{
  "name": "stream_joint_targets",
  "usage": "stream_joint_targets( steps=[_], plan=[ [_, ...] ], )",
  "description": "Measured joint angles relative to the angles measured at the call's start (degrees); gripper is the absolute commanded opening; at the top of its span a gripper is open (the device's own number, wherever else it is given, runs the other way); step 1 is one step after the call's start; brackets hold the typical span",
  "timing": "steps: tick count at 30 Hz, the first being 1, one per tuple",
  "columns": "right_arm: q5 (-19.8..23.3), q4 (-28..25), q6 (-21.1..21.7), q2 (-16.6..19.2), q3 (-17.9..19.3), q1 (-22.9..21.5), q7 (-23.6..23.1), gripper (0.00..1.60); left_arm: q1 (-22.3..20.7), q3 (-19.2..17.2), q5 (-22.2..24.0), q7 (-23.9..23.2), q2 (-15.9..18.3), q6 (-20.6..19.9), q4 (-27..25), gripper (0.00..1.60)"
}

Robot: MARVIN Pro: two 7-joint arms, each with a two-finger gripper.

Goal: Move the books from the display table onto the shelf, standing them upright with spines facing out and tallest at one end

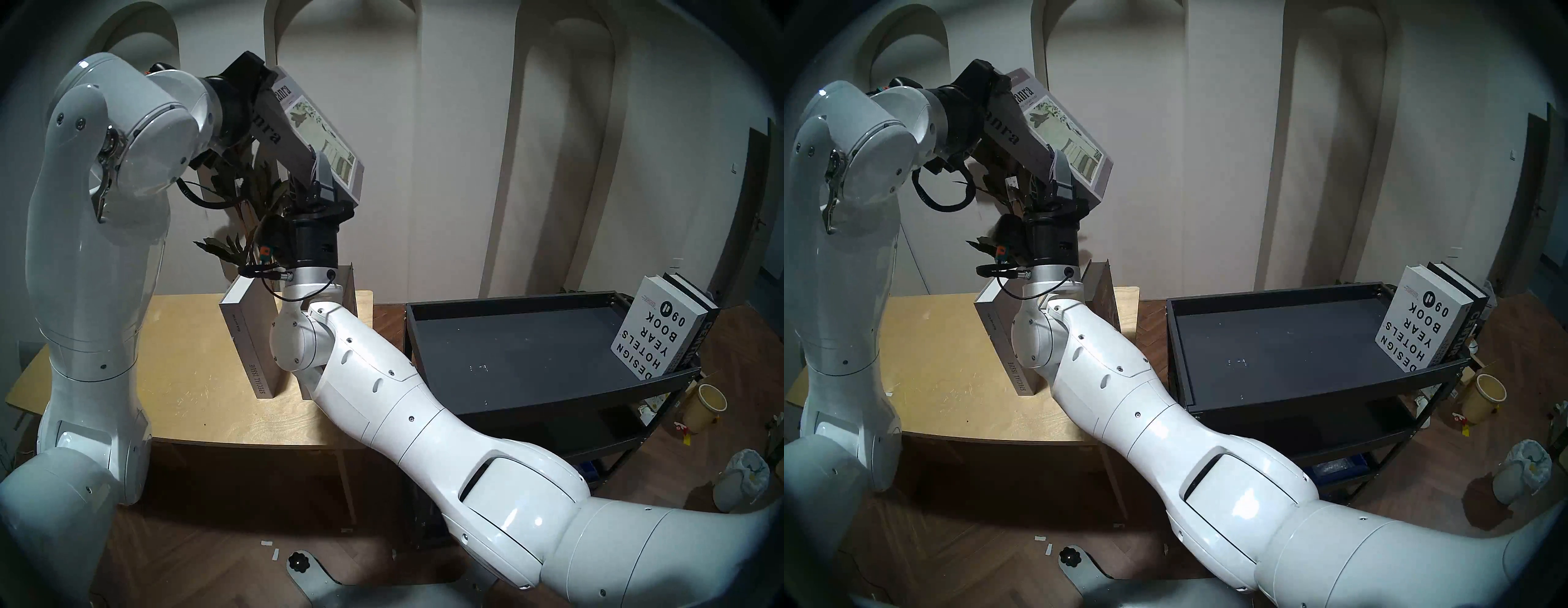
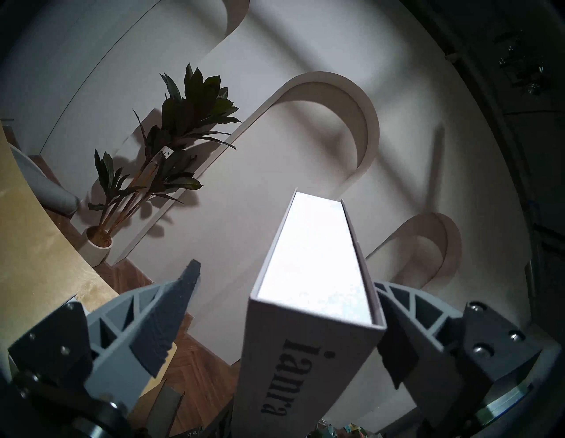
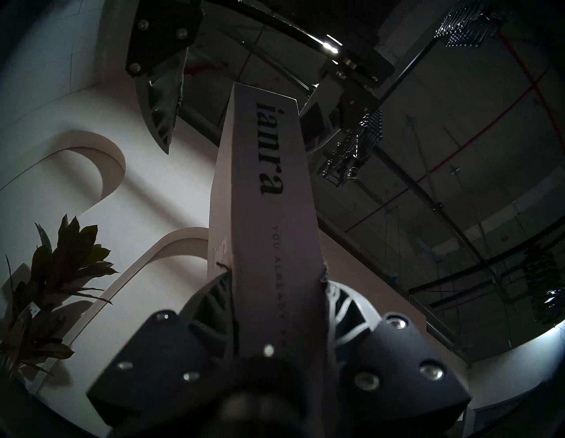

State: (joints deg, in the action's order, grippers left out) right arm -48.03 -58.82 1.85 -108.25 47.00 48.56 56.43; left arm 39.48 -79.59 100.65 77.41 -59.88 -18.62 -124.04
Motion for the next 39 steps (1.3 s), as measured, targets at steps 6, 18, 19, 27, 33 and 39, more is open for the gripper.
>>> stream_joint_targets(
  steps=[6,18,19,27,33,39],
  plan=[
    [-0.39,0.01,-1.31,1.05,0.22,0.11,1.27,0.00,-1.91,-1.75,1.27,0.51,0.57,-1.03,-0.98,1.60],
    [0.87,-2.29,-3.75,4.59,1.74,2.96,3.02,0.00,-7.54,-4.63,3.00,0.66,1.22,-2.97,-2.20,1.60],
    [1.87,-3.36,-4.20,5.05,2.43,3.67,3.16,0.00,-7.82,-5.19,2.70,0.71,1.65,-3.25,-2.50,1.60],
    [8.88,-9.08,-6.16,7.66,8.36,7.32,4.05,0.00,-9.08,-9.69,0.22,0.70,4.76,-5.04,-4.53,1.60],
    [13.26,-13.23,-7.01,9.75,12.72,9.89,4.97,0.00,-8.99,-13.19,-2.04,0.89,7.63,-6.73,-4.51,1.60],
    [16.57,-17.77,-7.59,12.22,17.56,11.55,6.05,0.00,-6.35,-14.42,-3.76,0.88,9.81,-8.72,-3.47,1.60]
  ],
)
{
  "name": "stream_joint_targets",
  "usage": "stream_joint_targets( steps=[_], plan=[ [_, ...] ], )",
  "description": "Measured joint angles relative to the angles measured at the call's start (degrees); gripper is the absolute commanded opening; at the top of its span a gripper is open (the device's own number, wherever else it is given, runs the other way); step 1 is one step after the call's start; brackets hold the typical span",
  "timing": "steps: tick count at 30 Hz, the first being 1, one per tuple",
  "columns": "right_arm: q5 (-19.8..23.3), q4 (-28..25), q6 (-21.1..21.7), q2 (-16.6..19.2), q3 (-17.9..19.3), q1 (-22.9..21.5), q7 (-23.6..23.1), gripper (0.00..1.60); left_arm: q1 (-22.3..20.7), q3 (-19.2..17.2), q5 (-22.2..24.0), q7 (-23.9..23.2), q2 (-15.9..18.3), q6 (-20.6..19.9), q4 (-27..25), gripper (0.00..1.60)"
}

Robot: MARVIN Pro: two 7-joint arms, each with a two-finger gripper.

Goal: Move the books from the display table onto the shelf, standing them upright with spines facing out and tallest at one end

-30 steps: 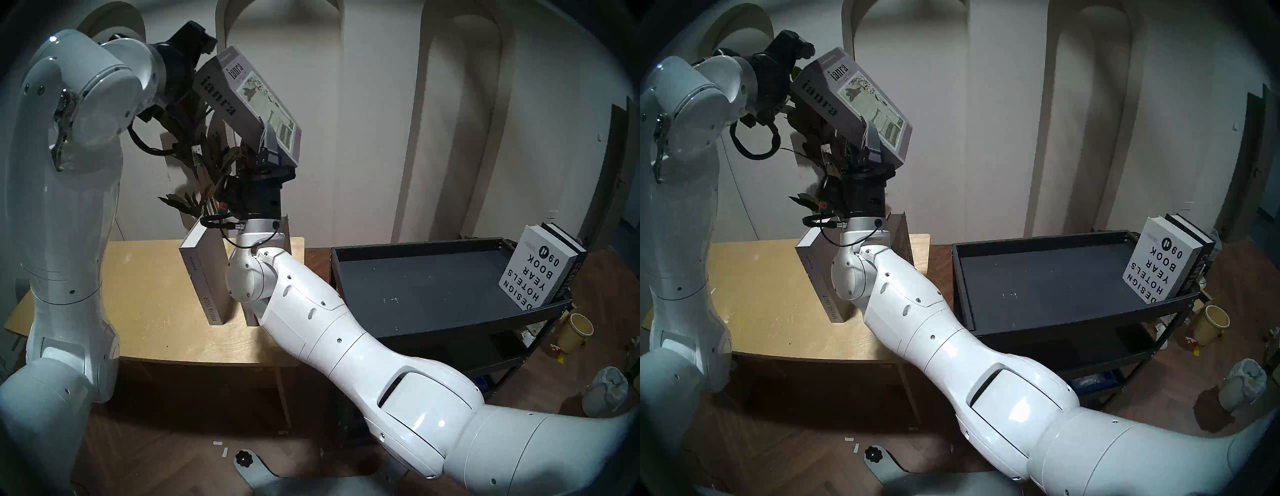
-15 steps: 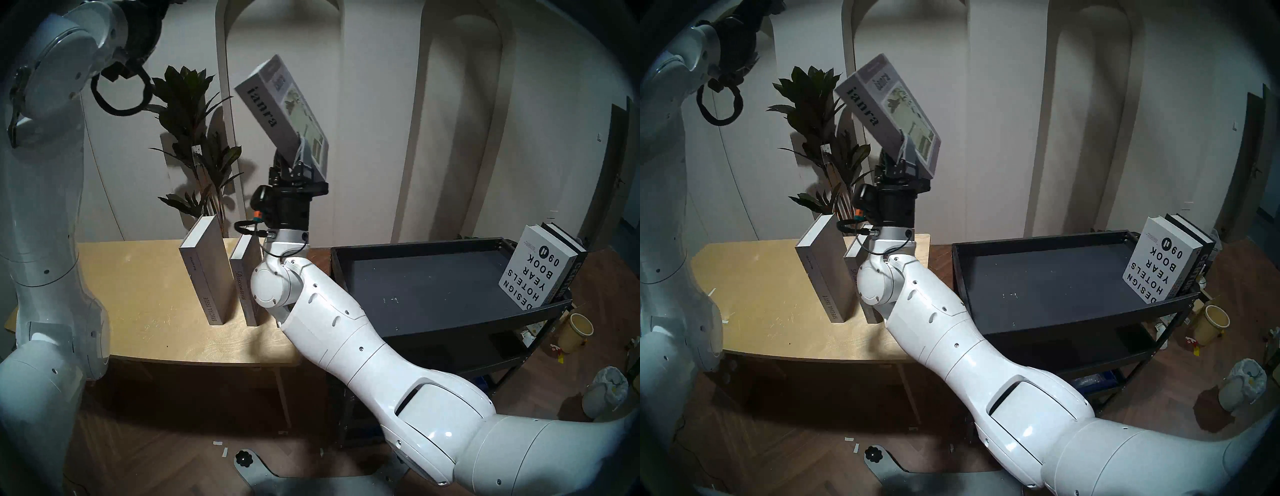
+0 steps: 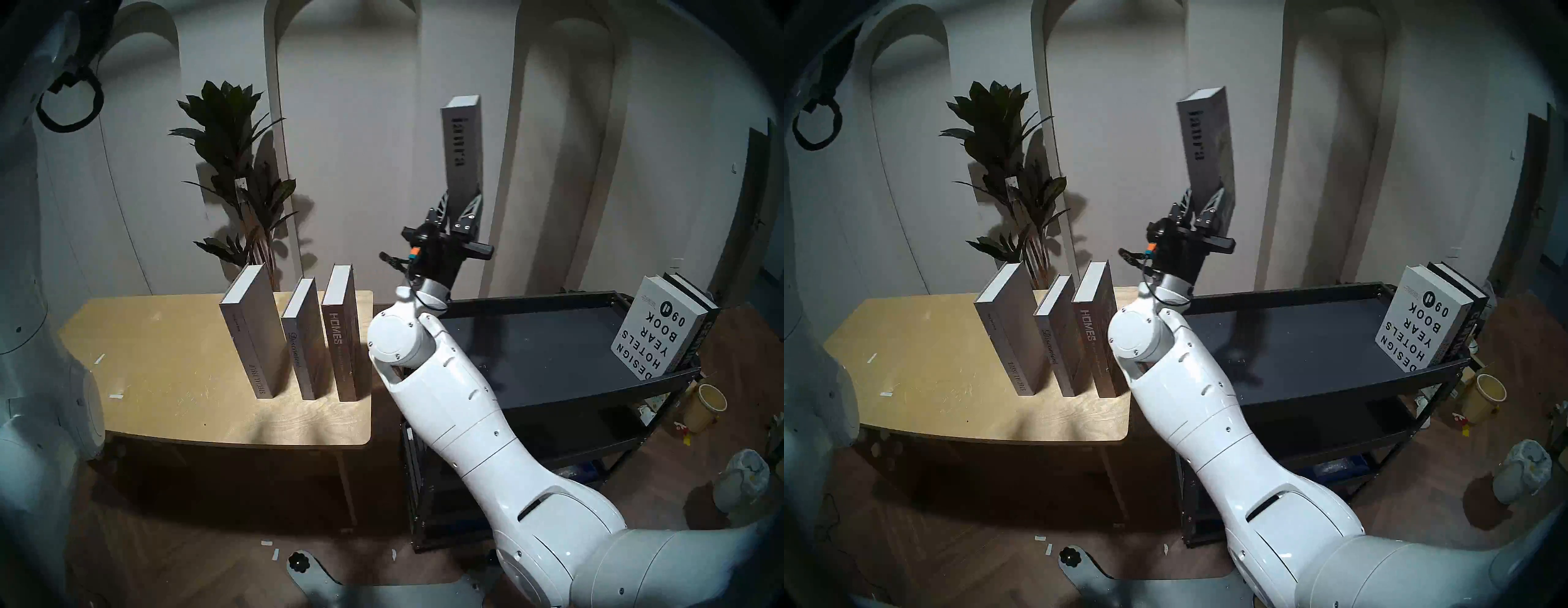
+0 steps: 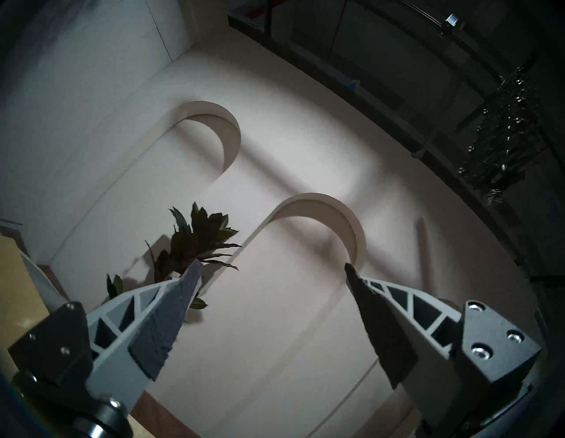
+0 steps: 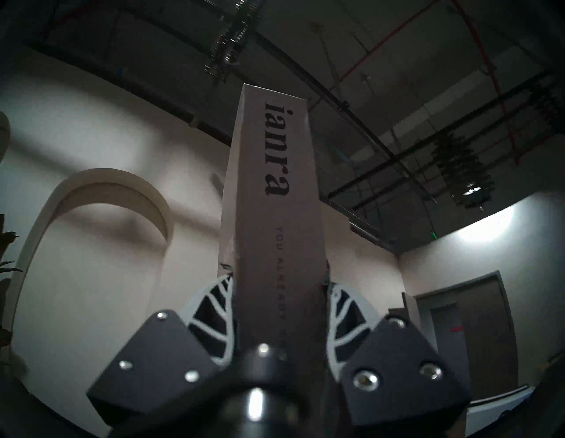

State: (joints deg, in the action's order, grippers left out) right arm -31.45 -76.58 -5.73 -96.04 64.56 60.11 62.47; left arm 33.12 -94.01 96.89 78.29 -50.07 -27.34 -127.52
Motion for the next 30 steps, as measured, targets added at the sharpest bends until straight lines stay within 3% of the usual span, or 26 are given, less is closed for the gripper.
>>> stream_joint_targets(
  steps=[13,30],
  plan=[
    [4.08,-8.54,0.31,4.21,6.95,0.45,-1.02,0.00,6.19,-0.26,-2.36,-2.89,2.46,-2.91,3.08,1.60],
    [11.07,-16.52,5.34,8.68,14.70,2.31,-6.64,0.00,13.33,-0.46,-5.05,-6.01,4.75,-5.76,8.02,1.60]
  ],
)
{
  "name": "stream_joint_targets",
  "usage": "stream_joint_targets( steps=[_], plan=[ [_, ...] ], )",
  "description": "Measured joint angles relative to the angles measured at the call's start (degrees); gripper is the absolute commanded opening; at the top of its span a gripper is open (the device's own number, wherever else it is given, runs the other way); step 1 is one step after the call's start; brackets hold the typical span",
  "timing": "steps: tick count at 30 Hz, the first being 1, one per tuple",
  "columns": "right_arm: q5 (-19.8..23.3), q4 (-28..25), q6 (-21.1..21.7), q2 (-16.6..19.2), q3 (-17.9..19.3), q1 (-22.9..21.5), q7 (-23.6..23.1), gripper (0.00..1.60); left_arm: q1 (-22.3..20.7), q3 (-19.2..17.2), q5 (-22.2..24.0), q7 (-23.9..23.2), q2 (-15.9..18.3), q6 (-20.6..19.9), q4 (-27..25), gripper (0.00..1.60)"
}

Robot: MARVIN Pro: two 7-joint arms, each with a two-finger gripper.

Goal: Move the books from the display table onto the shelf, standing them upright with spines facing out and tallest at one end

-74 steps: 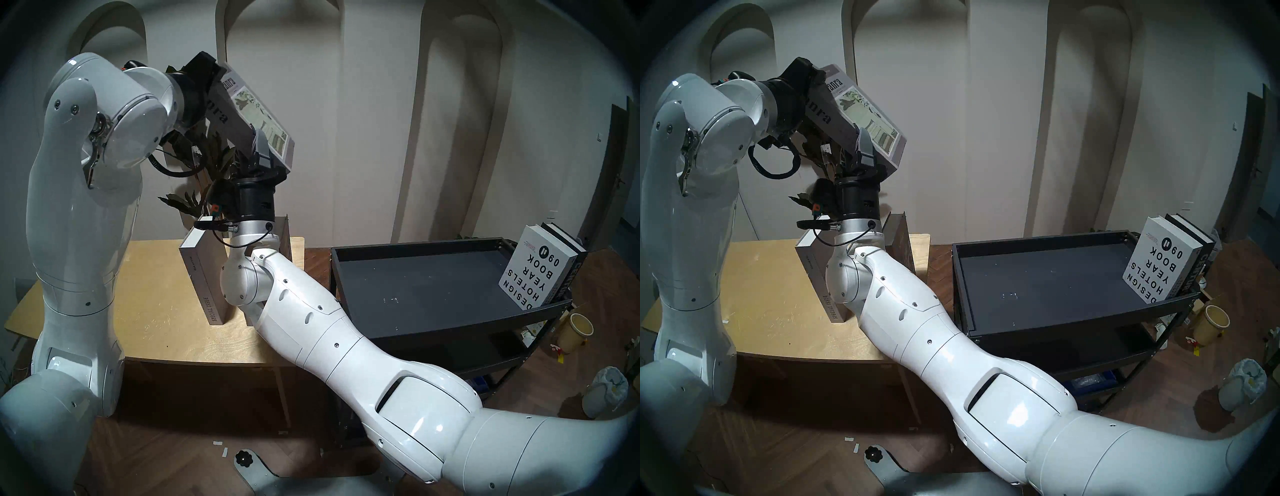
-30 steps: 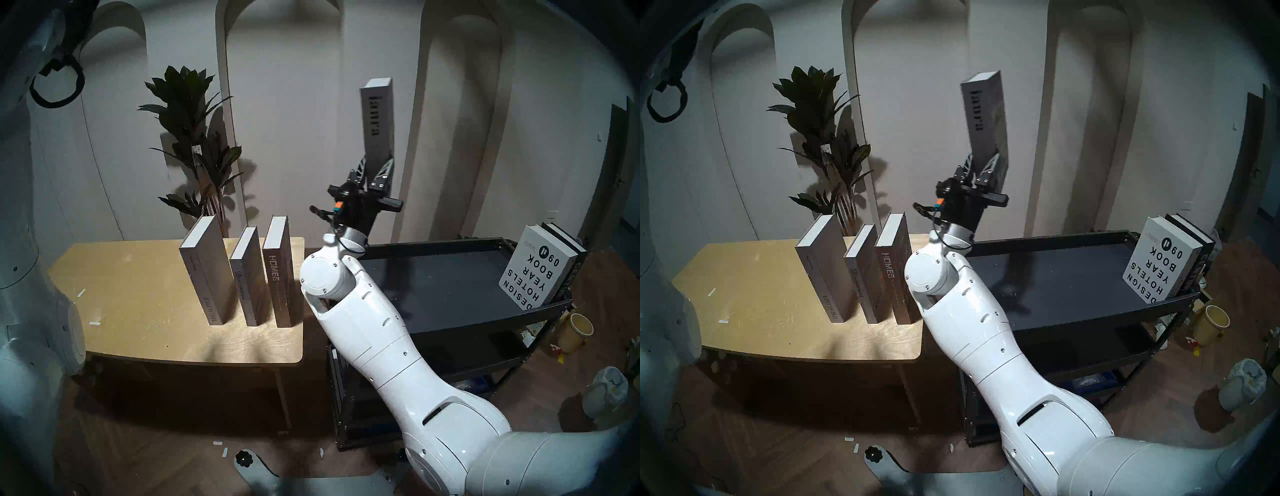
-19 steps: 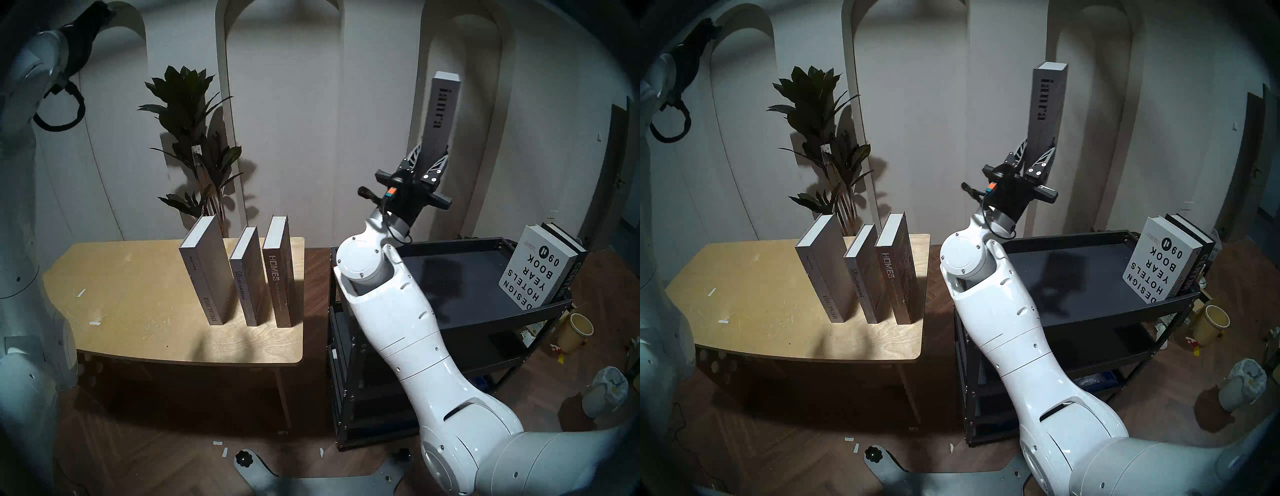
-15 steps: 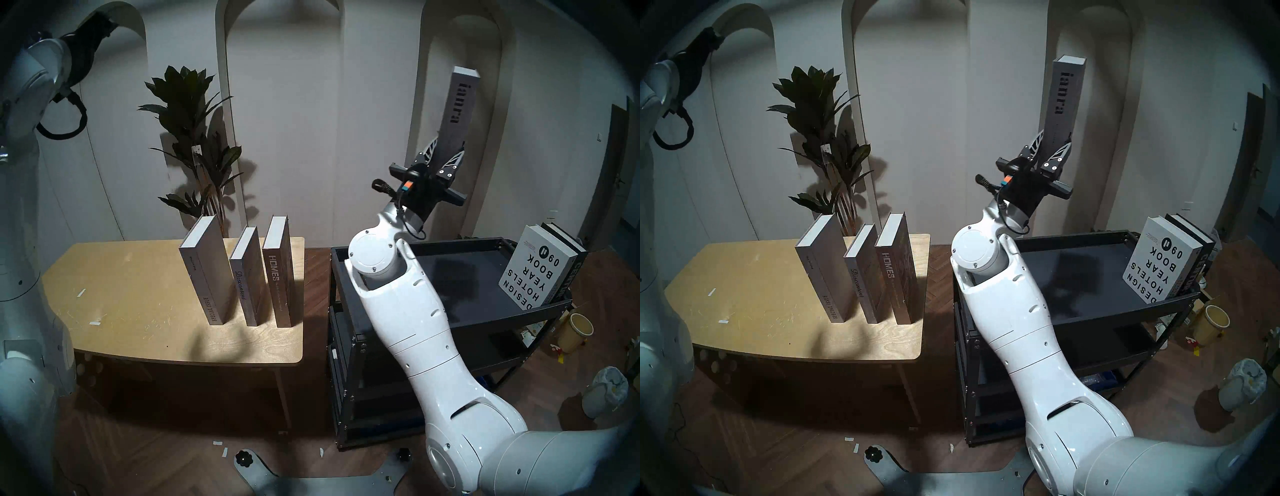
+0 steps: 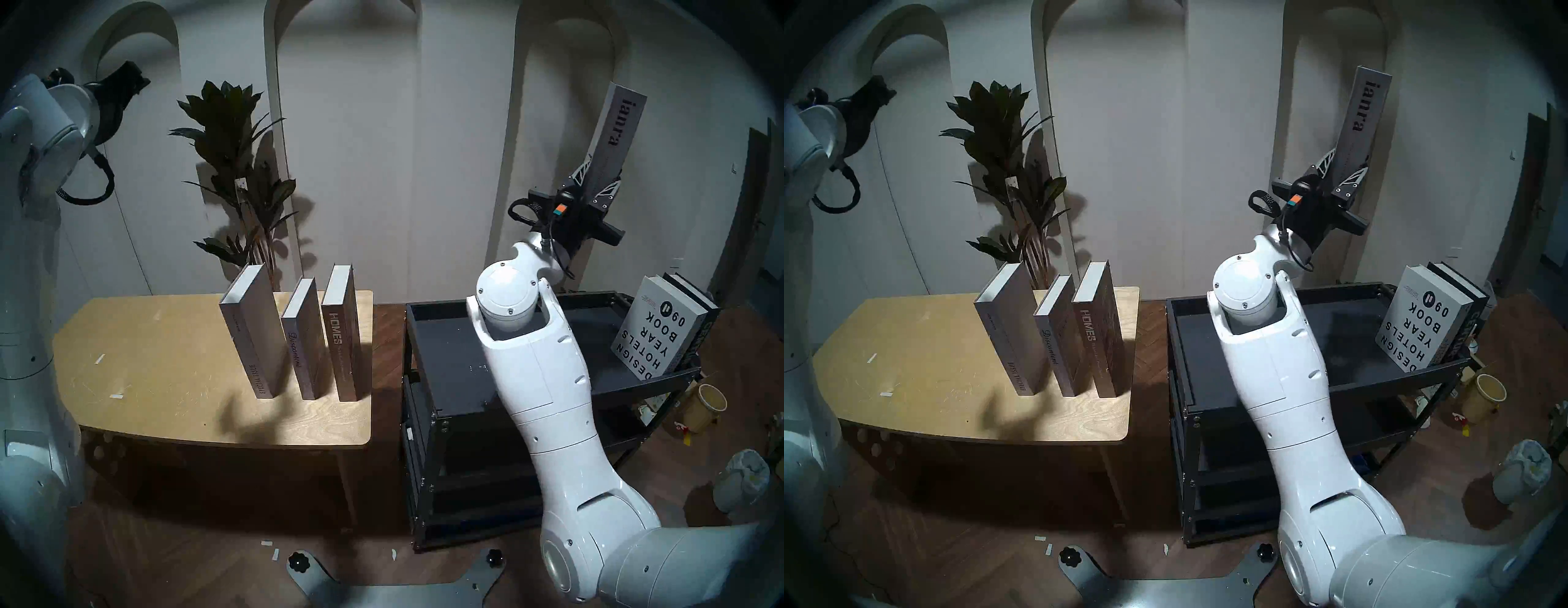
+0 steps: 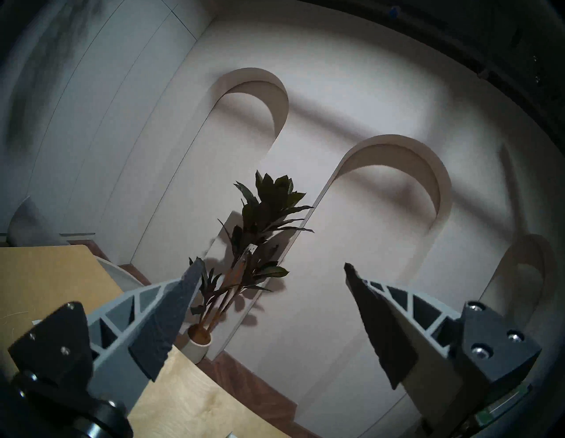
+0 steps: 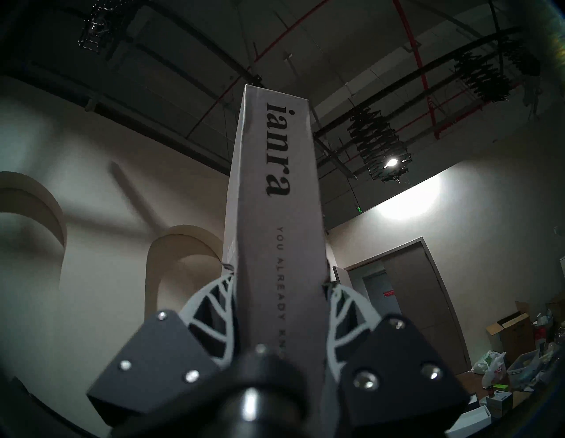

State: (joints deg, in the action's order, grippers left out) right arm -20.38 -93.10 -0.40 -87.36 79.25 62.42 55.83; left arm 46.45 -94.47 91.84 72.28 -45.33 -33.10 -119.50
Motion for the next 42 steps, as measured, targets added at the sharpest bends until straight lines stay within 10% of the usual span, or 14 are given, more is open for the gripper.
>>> stream_joint_targets(
  steps=[42],
  plan=[
    [11.65,-17.75,13.92,9.31,7.47,14.64,-18.10,0.00,10.91,0.14,-3.63,-4.62,2.11,-4.27,0.86,1.60]
  ],
)
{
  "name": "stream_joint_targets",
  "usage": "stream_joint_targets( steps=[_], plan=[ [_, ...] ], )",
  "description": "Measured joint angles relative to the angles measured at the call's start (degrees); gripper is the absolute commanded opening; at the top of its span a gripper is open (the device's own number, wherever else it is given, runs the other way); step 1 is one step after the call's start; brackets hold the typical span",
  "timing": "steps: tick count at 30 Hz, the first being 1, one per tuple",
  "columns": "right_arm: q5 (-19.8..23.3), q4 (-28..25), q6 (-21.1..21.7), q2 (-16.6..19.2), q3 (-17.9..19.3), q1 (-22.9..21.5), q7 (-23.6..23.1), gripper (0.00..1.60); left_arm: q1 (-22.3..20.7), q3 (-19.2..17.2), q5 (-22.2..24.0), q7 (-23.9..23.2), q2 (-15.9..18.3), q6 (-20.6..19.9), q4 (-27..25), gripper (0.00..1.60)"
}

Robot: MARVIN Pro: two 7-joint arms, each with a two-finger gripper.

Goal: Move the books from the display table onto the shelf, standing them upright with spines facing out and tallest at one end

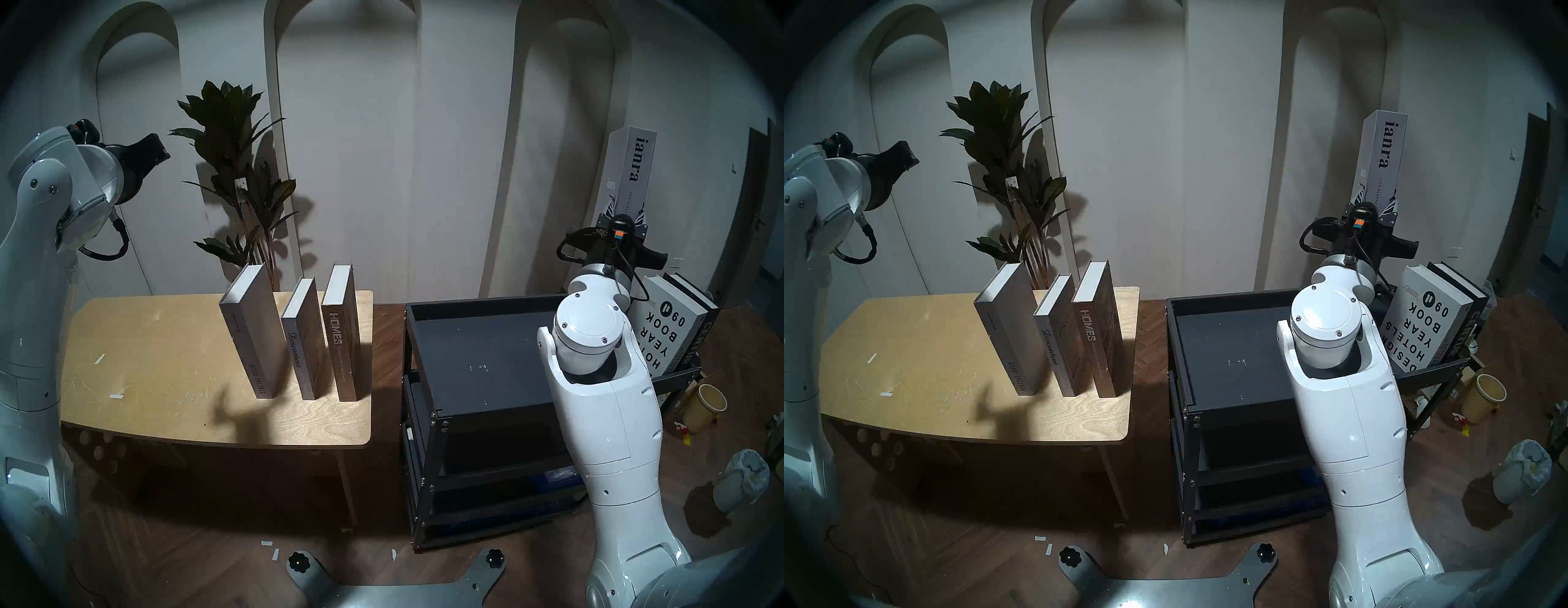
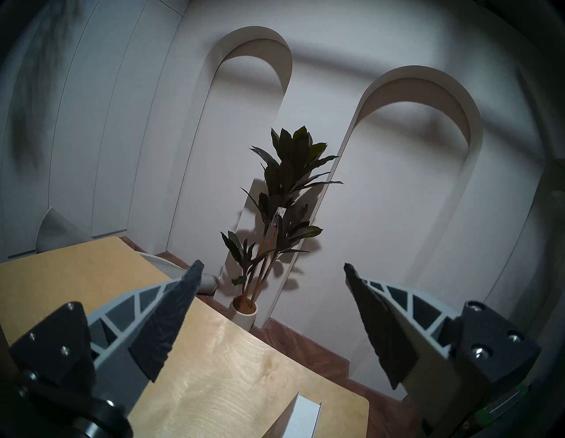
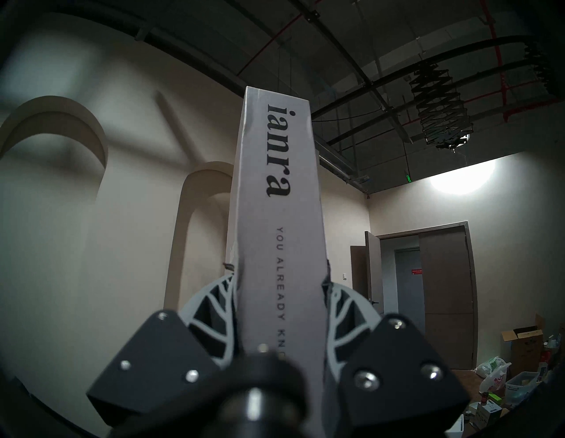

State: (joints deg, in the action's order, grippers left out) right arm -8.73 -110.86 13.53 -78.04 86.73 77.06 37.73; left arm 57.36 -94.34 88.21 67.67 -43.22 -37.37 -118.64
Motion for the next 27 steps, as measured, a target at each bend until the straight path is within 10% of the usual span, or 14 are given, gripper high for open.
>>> stream_joint_targets(
  steps=[27],
  plan=[
    [5.80,-12.38,7.36,7.35,6.09,13.50,-12.52,0.00,5.45,0.02,-1.54,-1.44,0.32,-1.29,-3.32,1.60]
  ],
)
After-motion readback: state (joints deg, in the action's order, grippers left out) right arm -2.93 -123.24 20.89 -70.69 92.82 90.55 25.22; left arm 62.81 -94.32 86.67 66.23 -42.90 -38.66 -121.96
